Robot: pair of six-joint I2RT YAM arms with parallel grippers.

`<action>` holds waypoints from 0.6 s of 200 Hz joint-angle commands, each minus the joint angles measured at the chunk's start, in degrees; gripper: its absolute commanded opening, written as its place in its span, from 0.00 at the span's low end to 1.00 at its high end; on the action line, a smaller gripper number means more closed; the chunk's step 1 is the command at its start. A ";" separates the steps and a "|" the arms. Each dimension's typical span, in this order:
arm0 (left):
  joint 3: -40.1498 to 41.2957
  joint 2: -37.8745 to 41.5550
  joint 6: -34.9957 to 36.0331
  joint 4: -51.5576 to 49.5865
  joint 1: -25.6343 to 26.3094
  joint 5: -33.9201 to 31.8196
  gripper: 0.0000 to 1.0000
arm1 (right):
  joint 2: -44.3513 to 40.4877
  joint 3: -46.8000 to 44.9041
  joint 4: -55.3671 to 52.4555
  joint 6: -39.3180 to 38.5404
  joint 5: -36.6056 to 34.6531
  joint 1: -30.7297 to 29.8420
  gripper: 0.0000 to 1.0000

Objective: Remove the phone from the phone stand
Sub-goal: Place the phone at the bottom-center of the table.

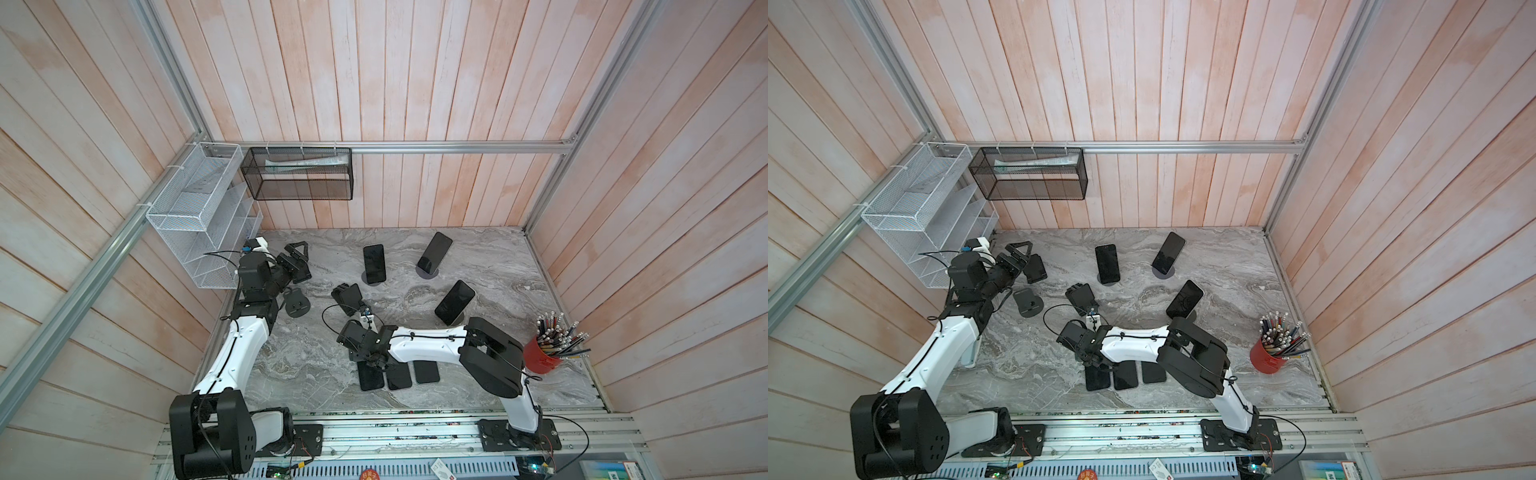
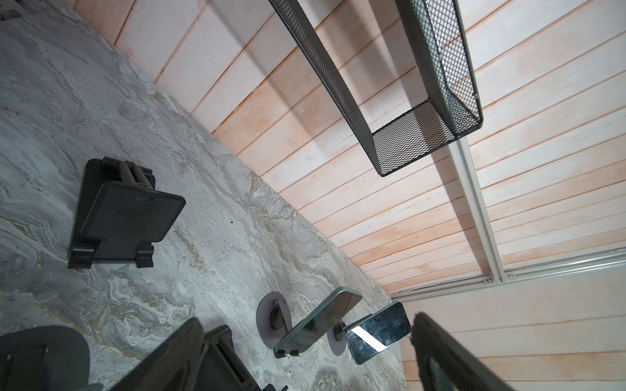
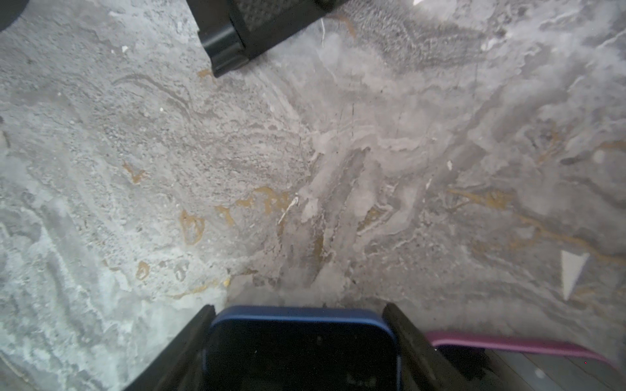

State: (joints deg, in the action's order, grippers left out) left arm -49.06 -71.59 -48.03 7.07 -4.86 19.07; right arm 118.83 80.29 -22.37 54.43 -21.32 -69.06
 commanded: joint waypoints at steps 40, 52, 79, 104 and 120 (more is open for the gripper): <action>-1.05 -0.87 1.10 -0.09 -0.30 0.01 0.97 | 0.12 -1.45 2.04 1.41 -0.82 0.17 0.75; -0.95 -1.04 1.38 -0.01 -0.23 -0.16 0.97 | -0.24 -1.58 2.20 1.06 -0.68 0.27 0.76; -1.51 -1.45 2.58 -1.00 -0.26 -1.30 0.97 | -1.34 -1.67 2.05 -0.07 -1.46 0.59 0.78; -1.14 -1.68 2.68 -0.72 -0.15 -1.41 0.97 | -2.02 -2.33 3.06 -1.06 -0.78 0.94 0.78; -1.13 -2.29 2.93 -0.74 0.18 -1.50 0.97 | -2.52 -2.60 3.25 -1.67 0.33 1.03 0.78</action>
State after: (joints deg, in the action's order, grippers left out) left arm -49.06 -72.90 -46.61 6.79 -4.86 18.74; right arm 118.39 78.78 -19.27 53.89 -21.80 -68.64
